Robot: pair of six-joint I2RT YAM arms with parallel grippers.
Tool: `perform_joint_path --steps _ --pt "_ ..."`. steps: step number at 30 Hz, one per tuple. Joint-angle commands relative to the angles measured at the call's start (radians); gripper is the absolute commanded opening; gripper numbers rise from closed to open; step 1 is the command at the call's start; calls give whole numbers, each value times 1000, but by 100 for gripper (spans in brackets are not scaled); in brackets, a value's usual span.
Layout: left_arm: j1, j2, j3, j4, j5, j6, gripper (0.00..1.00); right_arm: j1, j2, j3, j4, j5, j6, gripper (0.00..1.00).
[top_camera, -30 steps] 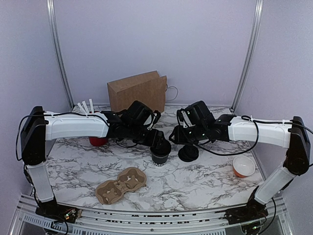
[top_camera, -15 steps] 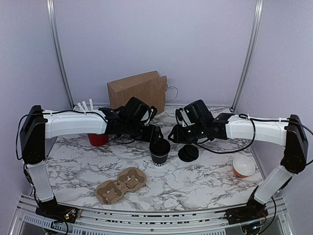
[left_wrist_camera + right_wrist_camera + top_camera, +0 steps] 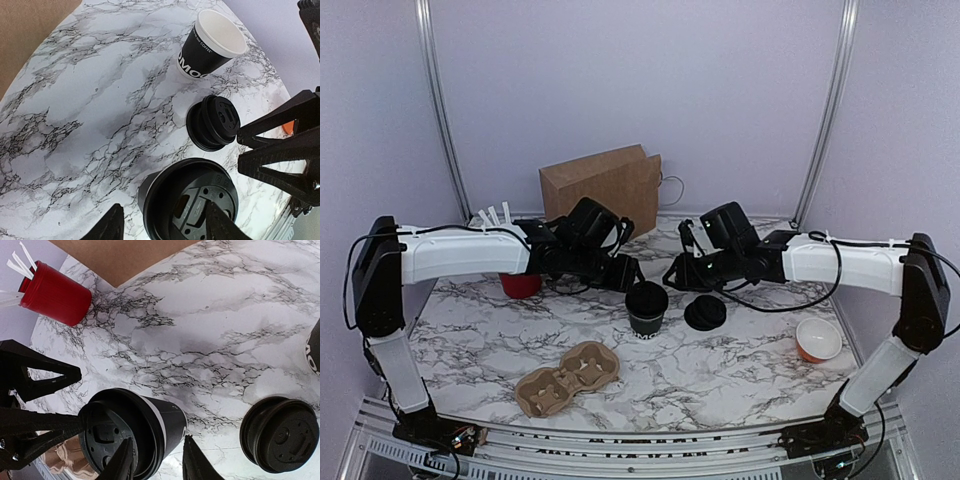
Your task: Pack the takeout coffee
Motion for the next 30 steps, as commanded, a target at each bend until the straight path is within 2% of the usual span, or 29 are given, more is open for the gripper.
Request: perform_joint_path --steps 1,20,30 --pt "4 -33 -15 -19 13 -25 52 -9 22 3 24 -18 -25 32" --pt "0 14 9 -13 34 -17 38 22 38 -10 8 20 -14 30" --pt "1 35 27 -13 42 -3 34 58 37 -16 -12 48 9 29"
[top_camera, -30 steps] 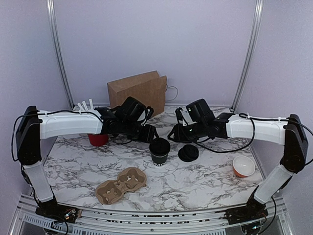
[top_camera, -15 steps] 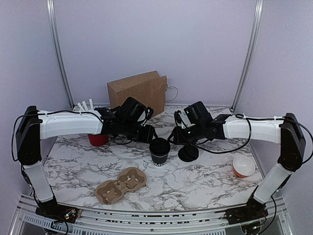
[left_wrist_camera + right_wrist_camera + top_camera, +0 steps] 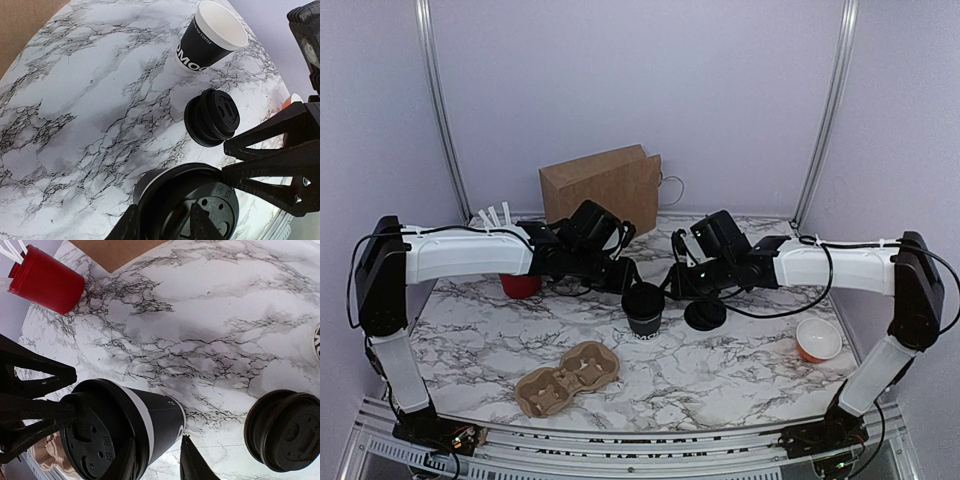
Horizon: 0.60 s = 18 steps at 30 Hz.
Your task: Pack the takeout coffee
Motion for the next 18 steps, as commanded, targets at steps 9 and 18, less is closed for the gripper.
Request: perform_joint_path --steps 9,18 --pt "-1 44 57 -11 34 27 34 28 -33 -39 -20 50 59 29" --pt "-2 48 79 -14 9 38 35 52 -62 -49 -30 64 83 29"
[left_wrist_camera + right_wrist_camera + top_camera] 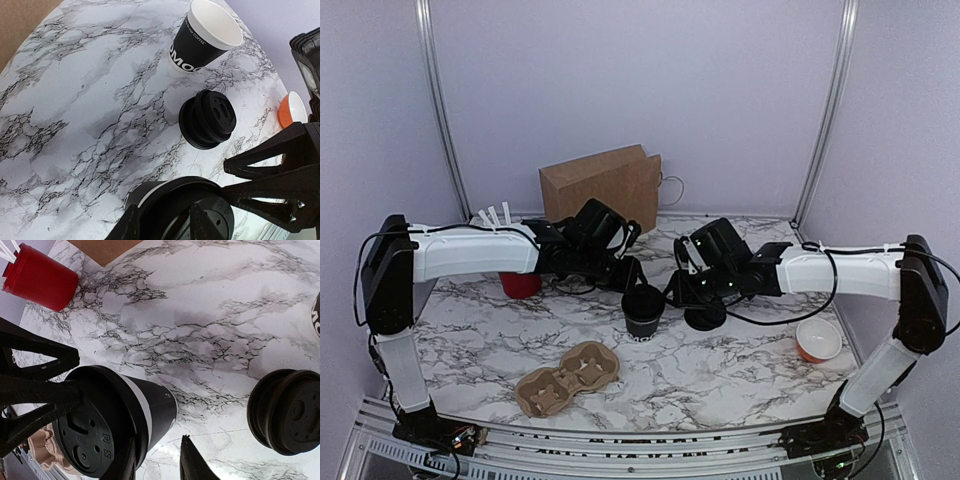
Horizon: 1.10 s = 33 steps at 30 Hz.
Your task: Pack the takeout coffee
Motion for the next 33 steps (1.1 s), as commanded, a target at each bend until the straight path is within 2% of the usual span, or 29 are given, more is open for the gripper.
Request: perform_joint_path --steps 1,14,23,33 --pt "-1 9 39 -13 -20 18 36 18 -34 -3 -25 24 22 29" --pt "3 -36 40 -36 -111 25 44 14 -75 -8 -25 75 36 29" --pt "5 -86 -45 -42 -82 -23 43 -42 -48 2 52 -50 -22 30" --pt "-3 -64 -61 -22 -36 -46 39 -57 3 20 77 -86 -40 27"
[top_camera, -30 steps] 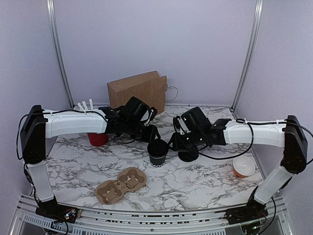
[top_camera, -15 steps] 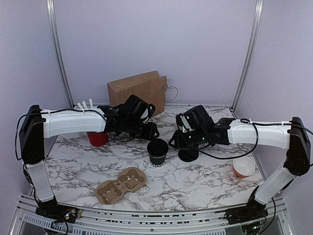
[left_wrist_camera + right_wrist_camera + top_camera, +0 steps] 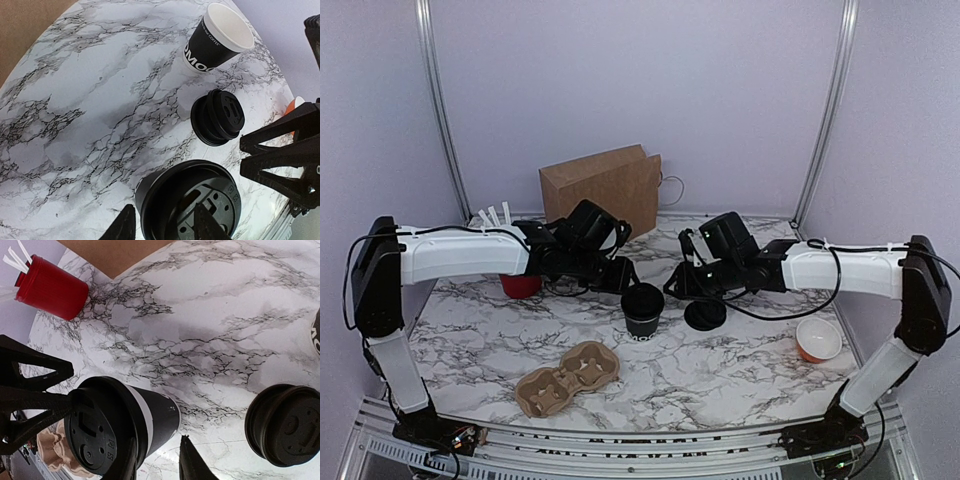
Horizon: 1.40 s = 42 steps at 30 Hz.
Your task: Pack the takeout coffee
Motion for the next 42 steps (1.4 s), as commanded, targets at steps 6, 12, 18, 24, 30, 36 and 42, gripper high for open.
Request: perform_joint_path --steps 6,12,18,24,30,36,42 --pt "-3 12 -10 0 24 -10 37 -4 33 33 30 -32 -26 25" --pt "-4 28 -11 2 24 -5 35 -4 28 31 29 -32 -24 25" --pt "-6 28 -8 3 21 0 35 3 18 43 17 -12 -30 25" --pt "-8 30 -8 2 20 4 35 19 26 55 22 -16 -34 25" --pt "-11 38 -9 3 21 8 35 19 40 45 30 -15 -22 24" --pt "-13 40 -12 2 19 8 35 20 43 27 40 -21 -17 22" --pt "-13 48 -17 4 20 10 34 21 51 21 39 -39 -21 20"
